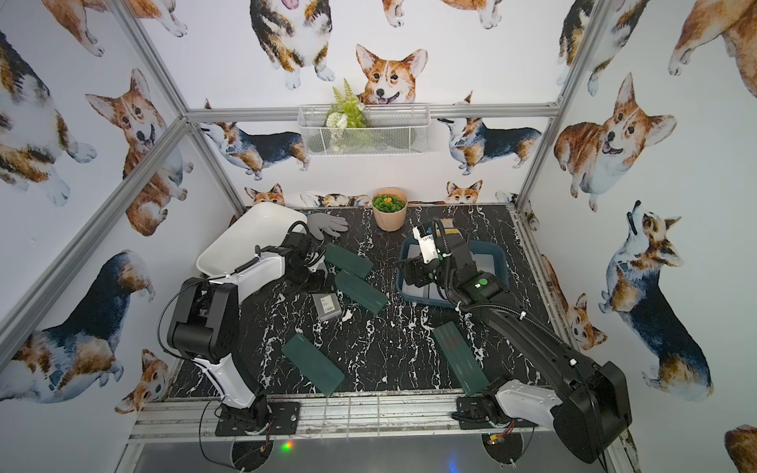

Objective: Place the pencil cases by color into the storage box
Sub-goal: Move the pencil case to the center of the board, then pick up the pencil case from the center of the board.

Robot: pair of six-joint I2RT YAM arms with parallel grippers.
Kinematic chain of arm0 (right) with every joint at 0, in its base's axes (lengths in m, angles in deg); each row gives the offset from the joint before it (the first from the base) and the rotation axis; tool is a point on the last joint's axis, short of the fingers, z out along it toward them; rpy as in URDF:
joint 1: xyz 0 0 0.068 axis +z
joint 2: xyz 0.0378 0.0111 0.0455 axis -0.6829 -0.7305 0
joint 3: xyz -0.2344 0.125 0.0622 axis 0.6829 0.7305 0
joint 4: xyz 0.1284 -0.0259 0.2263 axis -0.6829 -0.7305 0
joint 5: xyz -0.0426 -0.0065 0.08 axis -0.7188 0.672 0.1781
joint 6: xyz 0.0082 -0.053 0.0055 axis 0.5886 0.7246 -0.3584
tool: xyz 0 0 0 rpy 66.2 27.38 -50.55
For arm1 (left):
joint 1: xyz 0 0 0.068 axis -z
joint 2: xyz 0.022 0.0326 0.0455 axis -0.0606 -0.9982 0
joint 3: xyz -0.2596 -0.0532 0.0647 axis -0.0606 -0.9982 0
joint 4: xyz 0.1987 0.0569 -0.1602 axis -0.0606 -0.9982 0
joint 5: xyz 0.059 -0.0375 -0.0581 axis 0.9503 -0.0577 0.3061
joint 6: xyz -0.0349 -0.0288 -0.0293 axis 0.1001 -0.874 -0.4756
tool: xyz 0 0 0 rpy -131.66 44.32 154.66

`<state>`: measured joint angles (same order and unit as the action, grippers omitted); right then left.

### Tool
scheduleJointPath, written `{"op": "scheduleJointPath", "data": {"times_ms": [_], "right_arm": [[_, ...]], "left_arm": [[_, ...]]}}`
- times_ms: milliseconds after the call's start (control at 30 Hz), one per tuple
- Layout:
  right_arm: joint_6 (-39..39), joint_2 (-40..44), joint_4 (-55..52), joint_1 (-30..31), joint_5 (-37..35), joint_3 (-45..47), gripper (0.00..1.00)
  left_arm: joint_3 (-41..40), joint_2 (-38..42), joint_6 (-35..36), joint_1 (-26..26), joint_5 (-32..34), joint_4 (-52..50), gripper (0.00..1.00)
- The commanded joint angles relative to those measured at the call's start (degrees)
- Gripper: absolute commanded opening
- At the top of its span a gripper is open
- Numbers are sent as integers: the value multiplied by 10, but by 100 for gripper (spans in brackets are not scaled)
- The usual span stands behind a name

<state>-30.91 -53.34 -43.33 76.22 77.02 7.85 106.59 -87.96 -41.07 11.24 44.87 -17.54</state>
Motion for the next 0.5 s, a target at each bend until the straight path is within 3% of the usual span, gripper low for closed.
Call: {"op": "scheduleJointPath", "data": {"times_ms": [0,233,467], "right_arm": [[-11,-7,-7,8,7,-10,78],[-13,-32,-16,35,14,-28,78],[0,-96,-22,85,16,-61,78]], "left_arm": [[3,9,-36,12,-25,18,98],[3,67,-67,10,-21,19,99],[2,183,-144,0,-18,30,100]]}}
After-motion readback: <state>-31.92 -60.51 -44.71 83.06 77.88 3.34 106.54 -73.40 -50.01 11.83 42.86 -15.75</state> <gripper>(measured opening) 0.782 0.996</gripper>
